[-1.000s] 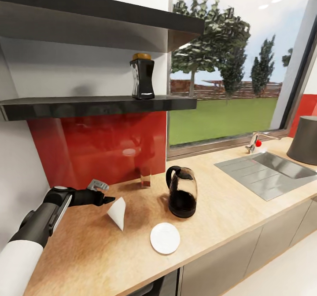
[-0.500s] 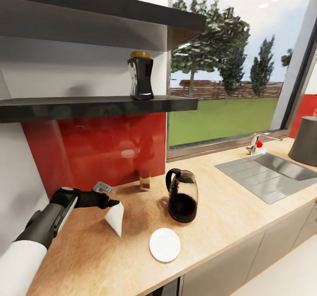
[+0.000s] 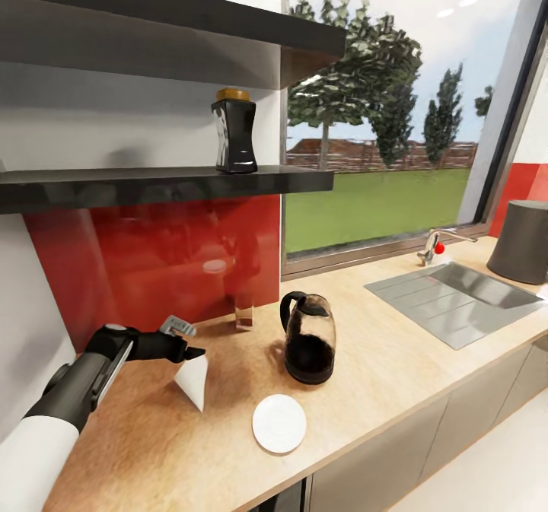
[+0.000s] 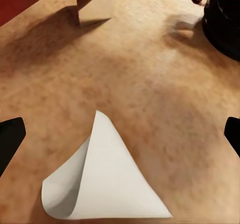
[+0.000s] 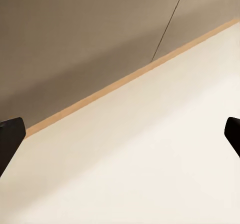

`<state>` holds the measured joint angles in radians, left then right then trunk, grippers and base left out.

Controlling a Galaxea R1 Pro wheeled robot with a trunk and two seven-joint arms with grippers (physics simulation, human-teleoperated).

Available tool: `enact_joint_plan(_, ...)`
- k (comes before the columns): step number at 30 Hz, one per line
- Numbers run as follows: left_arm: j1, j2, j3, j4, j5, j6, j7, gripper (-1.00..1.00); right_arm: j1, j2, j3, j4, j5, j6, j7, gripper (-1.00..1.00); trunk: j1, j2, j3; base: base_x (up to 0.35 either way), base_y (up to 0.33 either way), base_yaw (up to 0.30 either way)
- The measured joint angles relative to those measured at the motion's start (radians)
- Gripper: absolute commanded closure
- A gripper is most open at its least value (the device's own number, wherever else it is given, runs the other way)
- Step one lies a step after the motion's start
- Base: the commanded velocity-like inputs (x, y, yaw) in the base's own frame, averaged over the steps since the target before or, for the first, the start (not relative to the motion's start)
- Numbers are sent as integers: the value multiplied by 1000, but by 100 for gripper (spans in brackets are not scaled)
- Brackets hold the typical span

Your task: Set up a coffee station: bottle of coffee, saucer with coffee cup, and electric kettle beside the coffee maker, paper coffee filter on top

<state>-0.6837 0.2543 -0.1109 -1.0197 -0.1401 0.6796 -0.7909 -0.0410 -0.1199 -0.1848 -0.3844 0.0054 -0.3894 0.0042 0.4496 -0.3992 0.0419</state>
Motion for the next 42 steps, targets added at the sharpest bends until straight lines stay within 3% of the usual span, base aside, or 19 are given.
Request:
enact_joint_plan(12,0,7,1,84,-4,-10,-2,-100,0,0,1,1,0,0,0,-100,0,0,0,0,0,-1)
enact_joint_plan(23,-1,7,3,173,-1,-75,-23,-100,0,0,2,2,0,0,1,-100,0,0,0,0,0,0)
enact_joint_plan(42,-2,6,4,185,-5,-82,-57,-100,0,0,2,5,0,0,1,-100,0,0,0,44,35,0)
